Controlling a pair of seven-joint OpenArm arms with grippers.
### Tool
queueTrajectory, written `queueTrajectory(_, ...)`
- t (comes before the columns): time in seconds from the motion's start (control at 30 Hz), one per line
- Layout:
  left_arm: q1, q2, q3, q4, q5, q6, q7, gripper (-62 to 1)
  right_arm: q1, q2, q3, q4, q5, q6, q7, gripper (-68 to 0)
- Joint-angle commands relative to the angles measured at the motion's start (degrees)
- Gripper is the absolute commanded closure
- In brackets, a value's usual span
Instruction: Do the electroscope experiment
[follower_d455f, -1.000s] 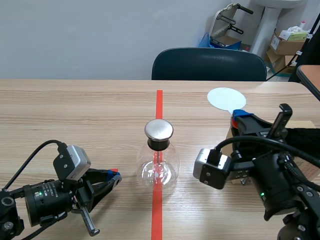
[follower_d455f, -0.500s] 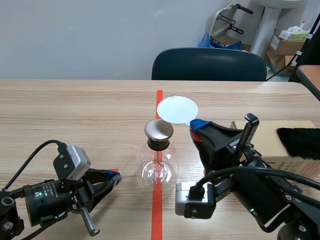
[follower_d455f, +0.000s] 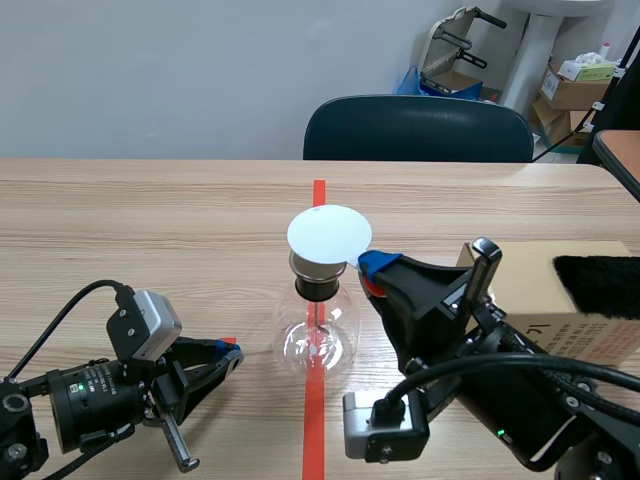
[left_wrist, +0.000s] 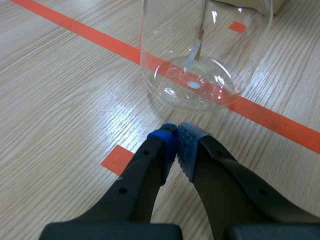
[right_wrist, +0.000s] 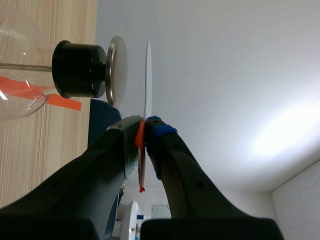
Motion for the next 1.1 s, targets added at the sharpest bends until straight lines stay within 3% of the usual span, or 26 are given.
queueTrajectory(0.0,-0.2,0.3,0.1,1.2,-0.6,-0.1,-0.8,-2.9,0.0,0.7,0.2,0.7,0.4,-0.4,0.2,-1.9)
queueTrajectory(1.07,-0.2,0.3,0.1,1.2,-0.6,-0.1,-0.8,-2.9,0.0,0.8,0.2,0.7,0.2,-0.7,1.5,-2.0)
